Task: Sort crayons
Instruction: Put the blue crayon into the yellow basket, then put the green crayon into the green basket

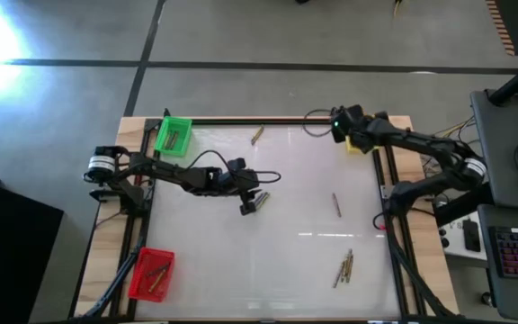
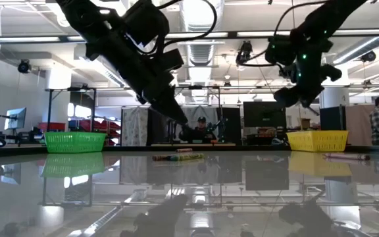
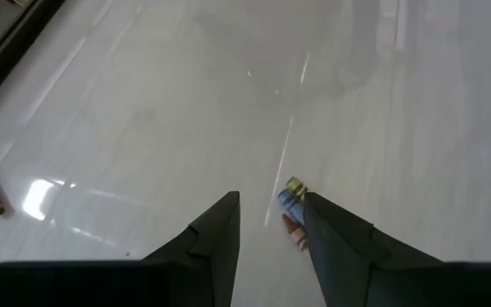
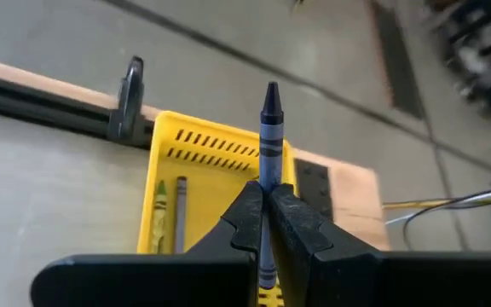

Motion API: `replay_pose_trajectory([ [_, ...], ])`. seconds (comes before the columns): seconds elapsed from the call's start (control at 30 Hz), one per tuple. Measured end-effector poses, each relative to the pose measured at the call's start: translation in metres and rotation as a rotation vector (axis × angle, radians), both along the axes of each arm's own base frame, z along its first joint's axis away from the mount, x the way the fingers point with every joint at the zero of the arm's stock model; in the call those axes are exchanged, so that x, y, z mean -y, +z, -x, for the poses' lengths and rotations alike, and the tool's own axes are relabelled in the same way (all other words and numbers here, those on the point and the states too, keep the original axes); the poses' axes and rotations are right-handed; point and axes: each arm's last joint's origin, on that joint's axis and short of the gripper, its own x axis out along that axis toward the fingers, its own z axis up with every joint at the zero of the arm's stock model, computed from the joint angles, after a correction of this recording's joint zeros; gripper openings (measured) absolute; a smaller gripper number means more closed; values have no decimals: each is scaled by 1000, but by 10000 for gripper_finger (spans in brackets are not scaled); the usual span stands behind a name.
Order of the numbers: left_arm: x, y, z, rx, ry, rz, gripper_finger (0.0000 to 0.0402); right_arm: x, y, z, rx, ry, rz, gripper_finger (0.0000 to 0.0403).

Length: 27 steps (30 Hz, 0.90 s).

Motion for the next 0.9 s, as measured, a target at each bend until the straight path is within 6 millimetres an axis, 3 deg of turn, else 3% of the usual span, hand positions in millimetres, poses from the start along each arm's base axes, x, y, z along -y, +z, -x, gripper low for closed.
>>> replay_pose_trajectory([
  [0.2,-7,-1,3,-23,86,-55,114,21,-8,6,33,12,-58,19],
  [0.43,-20,-3,7,-62,192,-121,114,26,-8,4,26,59,-48,86],
  [0.7,-44,-3,11,-62,242,-94,114,21,-8,3,170,85,-144,164],
  [0.8,-57,-3,13,-59,272,-86,114,12,-8,-8,276,185,-224,177],
  [0.9,-74,-2,16,-41,263,-57,114,-6,-9,-27,356,325,-168,181],
])
